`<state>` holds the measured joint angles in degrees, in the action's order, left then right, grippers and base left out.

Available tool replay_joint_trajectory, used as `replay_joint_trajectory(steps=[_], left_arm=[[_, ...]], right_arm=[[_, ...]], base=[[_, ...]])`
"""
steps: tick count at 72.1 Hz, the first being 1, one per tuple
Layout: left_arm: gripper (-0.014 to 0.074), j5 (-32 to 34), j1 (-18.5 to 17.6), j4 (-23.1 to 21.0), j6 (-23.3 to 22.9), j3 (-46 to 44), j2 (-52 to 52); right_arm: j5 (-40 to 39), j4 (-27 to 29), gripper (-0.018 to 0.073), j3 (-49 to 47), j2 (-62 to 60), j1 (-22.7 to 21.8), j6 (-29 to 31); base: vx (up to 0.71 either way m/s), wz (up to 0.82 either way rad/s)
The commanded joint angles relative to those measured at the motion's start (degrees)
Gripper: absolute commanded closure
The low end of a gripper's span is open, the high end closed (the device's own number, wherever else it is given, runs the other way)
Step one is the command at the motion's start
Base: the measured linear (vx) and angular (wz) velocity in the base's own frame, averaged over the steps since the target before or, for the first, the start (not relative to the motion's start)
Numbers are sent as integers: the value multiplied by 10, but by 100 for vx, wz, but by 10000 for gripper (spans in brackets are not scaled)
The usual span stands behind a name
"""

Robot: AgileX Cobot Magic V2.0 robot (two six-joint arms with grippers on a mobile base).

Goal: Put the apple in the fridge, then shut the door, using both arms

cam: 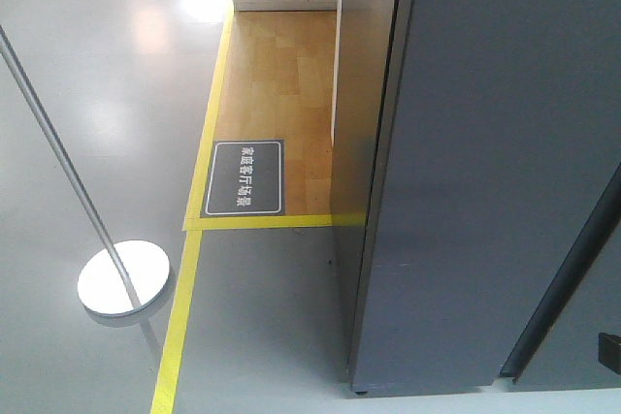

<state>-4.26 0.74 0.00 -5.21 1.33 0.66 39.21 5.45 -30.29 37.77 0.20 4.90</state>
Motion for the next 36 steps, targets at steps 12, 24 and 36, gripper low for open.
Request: replay_joint_trajectory(steps=[12, 24, 36], left_arm=[[603, 43, -3, 0, -6, 8, 10], [603, 43, -3, 0, 17, 8, 10], [603, 43, -3, 0, 16, 7, 10]], right_arm=[[-33, 1, 563, -15, 0, -1, 4], [-32, 1, 563, -15, 0, -1, 4], [-32, 1, 563, -15, 0, -1, 4]], base=[[0, 0], [0, 0], [0, 0]])
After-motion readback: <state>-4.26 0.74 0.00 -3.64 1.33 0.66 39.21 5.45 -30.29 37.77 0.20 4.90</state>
